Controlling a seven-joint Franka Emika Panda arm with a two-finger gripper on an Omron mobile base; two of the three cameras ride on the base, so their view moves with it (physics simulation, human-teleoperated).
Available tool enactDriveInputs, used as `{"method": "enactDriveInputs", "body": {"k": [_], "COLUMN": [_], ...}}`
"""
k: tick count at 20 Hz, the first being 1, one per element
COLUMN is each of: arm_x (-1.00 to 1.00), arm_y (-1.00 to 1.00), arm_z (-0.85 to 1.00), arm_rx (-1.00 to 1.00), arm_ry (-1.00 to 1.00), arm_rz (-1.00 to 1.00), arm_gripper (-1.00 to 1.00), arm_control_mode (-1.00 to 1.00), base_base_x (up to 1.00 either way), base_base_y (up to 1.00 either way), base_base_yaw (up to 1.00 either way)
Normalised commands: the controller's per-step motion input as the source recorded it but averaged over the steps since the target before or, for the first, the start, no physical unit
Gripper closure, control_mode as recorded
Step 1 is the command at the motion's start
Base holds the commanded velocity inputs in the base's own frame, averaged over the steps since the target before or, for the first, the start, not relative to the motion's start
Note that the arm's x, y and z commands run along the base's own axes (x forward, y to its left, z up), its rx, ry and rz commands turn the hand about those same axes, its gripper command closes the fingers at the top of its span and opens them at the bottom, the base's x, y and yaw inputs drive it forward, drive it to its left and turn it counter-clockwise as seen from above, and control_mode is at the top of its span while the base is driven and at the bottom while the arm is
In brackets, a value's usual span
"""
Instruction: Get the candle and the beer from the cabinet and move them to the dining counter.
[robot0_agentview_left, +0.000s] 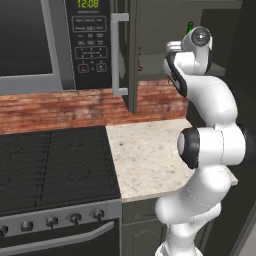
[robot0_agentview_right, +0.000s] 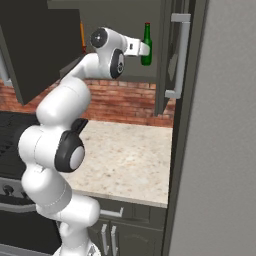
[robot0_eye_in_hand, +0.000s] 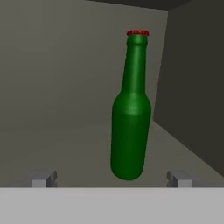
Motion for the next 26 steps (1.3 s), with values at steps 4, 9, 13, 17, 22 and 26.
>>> {"method": "enactDriveInputs", "body": {"k": [4,9,13,17,22,26], "arm_x": [0.29,0.15,0.09,0.0,0.01,0.15], "arm_y": [-0.14,-0.1,-0.1,0.0,0.0,-0.02], "arm_z": [0.0,0.0,0.0,0.0,0.0,0.0], "arm_rx": [0.02,0.0,0.01,0.0,0.0,0.0], "arm_ry": [0.1,0.03,0.06,0.0,0.0,0.0], "arm_rz": [-0.03,-0.08,-0.09,0.0,0.0,0.0], "arm_gripper": [-1.0,-1.0,-1.0,-1.0,-1.0,-1.0], "arm_control_mode": [-1.0,-1.0,-1.0,-1.0,-1.0,-1.0], "base_base_x": [0.0,0.0,0.0,0.0,0.0,0.0], "base_base_y": [0.0,0.0,0.0,0.0,0.0,0.0], "base_base_yaw": [0.0,0.0,0.0,0.0,0.0,0.0]}}
